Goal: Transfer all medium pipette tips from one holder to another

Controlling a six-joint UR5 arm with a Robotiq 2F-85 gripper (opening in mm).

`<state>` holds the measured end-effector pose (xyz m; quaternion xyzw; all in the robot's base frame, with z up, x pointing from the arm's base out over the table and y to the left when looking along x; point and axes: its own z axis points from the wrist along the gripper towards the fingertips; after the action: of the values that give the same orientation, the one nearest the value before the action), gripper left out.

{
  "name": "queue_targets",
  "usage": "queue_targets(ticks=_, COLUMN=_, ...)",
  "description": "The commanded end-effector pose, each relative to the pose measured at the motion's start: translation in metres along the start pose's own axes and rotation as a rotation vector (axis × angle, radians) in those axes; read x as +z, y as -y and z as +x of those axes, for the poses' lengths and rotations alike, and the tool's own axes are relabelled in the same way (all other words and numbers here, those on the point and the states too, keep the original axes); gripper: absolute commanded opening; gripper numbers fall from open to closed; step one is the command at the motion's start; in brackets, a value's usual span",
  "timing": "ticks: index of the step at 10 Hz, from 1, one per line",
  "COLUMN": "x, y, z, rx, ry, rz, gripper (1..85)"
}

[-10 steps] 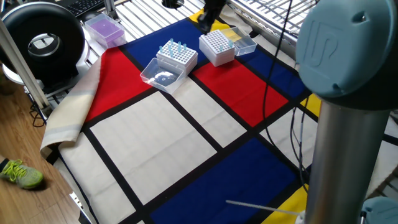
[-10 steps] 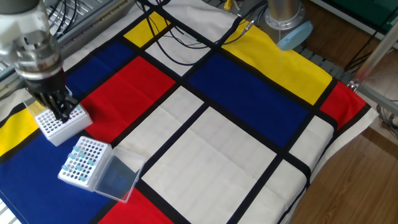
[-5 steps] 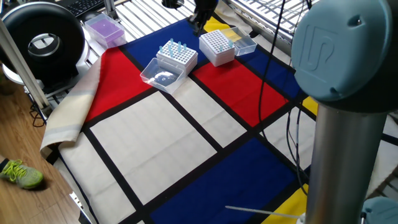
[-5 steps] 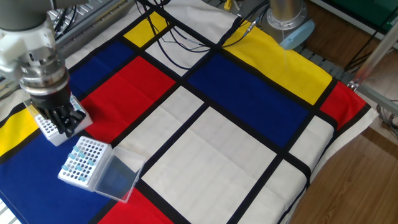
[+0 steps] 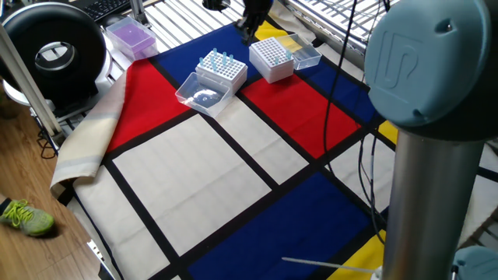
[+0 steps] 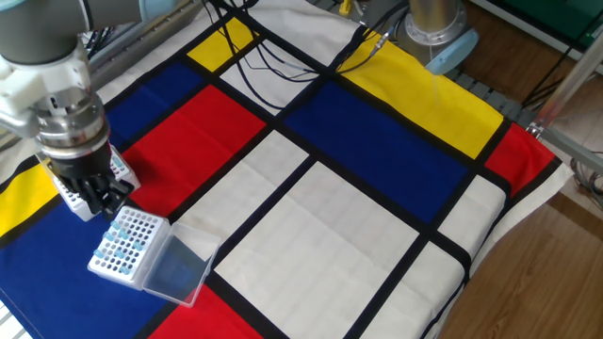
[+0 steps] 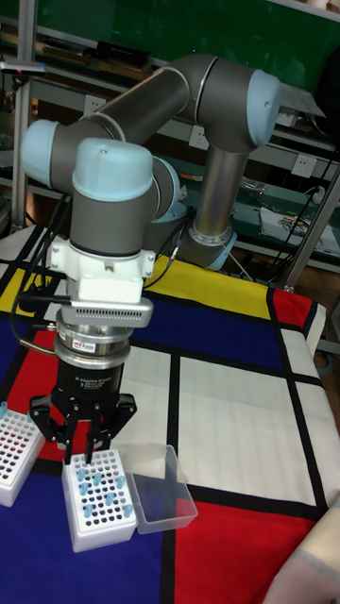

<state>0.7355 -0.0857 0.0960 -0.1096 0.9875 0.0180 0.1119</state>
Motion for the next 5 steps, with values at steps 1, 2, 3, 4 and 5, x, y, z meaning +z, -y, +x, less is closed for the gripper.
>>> queue_targets(ticks=1, x=0.0077, y=-0.004, z=-0.0068, rx=0.013, ry=0.016, rz=-0.002, gripper=28.3)
queue_targets(ticks=2, x=0.0103, y=-0.0047, z=-0.0083, rx=0.013, ry=0.02, rz=-0.001, gripper=28.3)
queue_targets(ticks=3, x=0.0121, y=-0.0044, z=-0.0092, rx=0.013, ry=0.023, rz=0.001, gripper=28.3)
queue_targets(ticks=4, x=0.0142, y=-0.0046, z=-0.01, rx=0.014, ry=0.026, rz=0.004, gripper=28.3)
queue_targets(ticks=5, x=0.0169, y=-0.0059, z=-0.0108, rx=0.015, ry=0.03, rz=0.006, gripper=28.3)
